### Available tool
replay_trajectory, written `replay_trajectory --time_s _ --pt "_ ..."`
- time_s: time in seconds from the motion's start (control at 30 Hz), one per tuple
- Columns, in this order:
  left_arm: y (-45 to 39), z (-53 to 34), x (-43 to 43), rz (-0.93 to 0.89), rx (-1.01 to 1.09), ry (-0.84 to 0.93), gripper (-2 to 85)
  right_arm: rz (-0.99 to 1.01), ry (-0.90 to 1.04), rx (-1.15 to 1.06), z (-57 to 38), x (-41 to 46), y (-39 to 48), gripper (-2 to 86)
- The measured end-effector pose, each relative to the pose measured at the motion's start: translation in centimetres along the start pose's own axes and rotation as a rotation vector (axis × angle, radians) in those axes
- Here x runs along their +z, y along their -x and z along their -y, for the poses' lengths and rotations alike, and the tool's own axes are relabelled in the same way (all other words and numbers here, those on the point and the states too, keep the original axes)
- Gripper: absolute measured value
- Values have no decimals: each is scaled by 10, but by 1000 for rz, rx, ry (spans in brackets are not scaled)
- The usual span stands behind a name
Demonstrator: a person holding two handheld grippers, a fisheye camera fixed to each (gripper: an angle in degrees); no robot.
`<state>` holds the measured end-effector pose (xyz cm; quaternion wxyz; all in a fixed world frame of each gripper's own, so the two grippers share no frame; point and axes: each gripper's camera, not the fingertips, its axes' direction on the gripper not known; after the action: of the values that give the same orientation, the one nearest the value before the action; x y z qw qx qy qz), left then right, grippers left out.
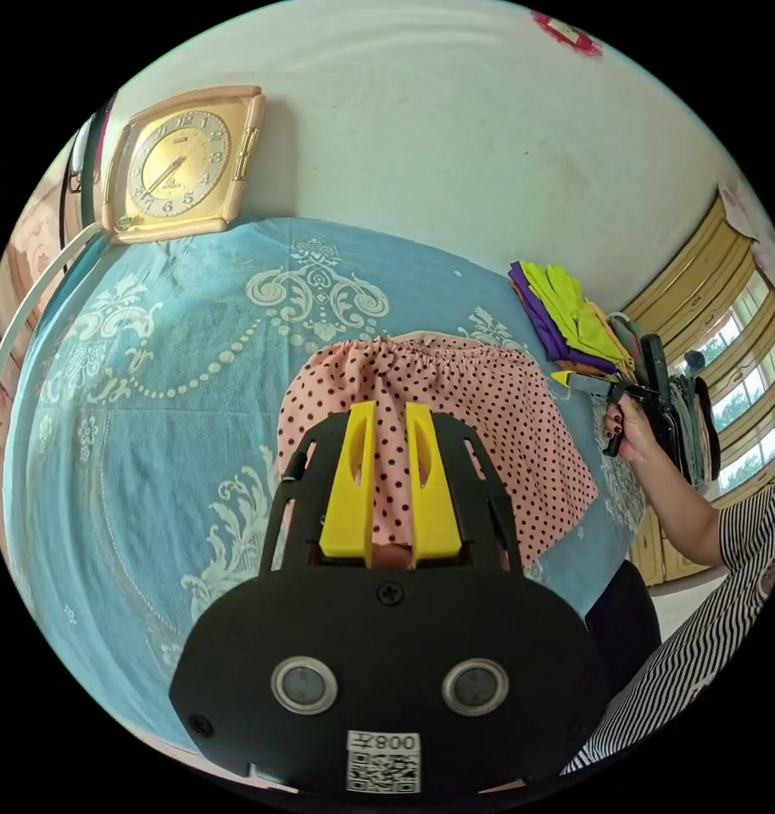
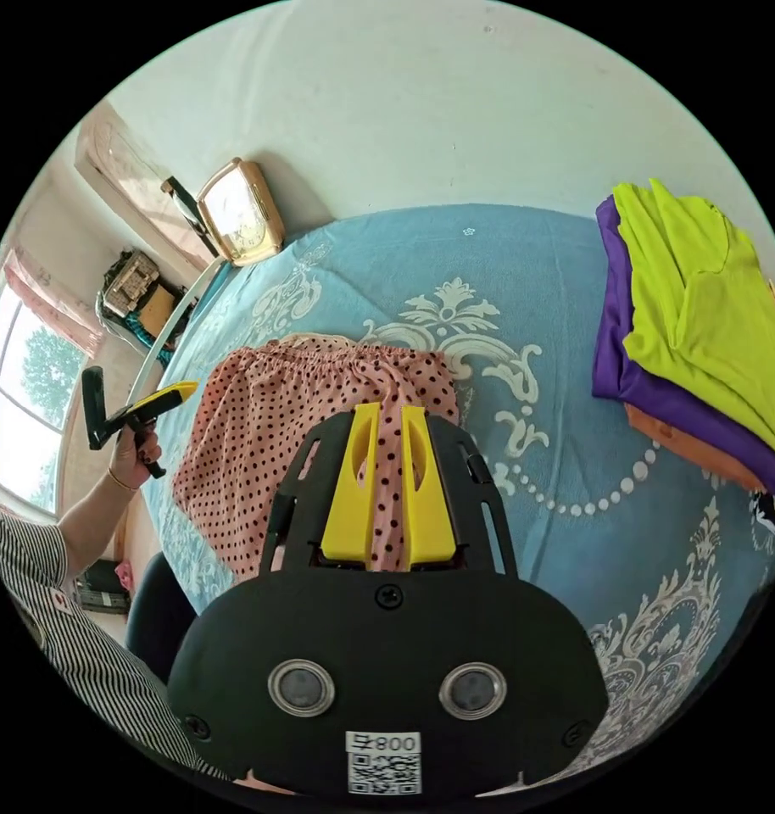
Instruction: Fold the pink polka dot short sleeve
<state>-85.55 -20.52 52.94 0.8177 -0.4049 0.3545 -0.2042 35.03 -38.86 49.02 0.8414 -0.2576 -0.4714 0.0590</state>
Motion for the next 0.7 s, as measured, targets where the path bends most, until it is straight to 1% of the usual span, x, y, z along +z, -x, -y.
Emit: replay_trajectory --time_s 0.07,0.17,0.2,0.27,0.33,0.4,0.5,0.6,0.67,0.7 --pt "4 -22 4 53 23 98 59 -5 27 -12 -25 -11 2 51" --pt "18 -37 17 143 21 197 38 -75 80 -37 -63 -12 2 30" --pt "22 -38 18 152 21 204 35 -98 128 -39 -69 -4 -3 21" --pt "43 -36 15 83 -64 186 31 -105 190 -16 -71 7 -17 11" --pt "53 -35 2 69 -88 143 34 -13 132 44 -64 -12 -34 8" --pt "58 -39 -13 69 -73 110 39 -25 57 58 -66 -35 -41 9" --pt "68 -62 -32 66 -86 116 57 -5 31 108 -88 -63 -58 19" --pt "90 -101 -48 53 -230 105 73 52 39 221 -129 -77 -85 43" --pt "115 -136 -55 -33 -406 77 86 127 47 311 -154 -81 -103 59" --pt "120 -144 -56 -51 -445 62 88 192 40 372 -169 -83 -115 66"
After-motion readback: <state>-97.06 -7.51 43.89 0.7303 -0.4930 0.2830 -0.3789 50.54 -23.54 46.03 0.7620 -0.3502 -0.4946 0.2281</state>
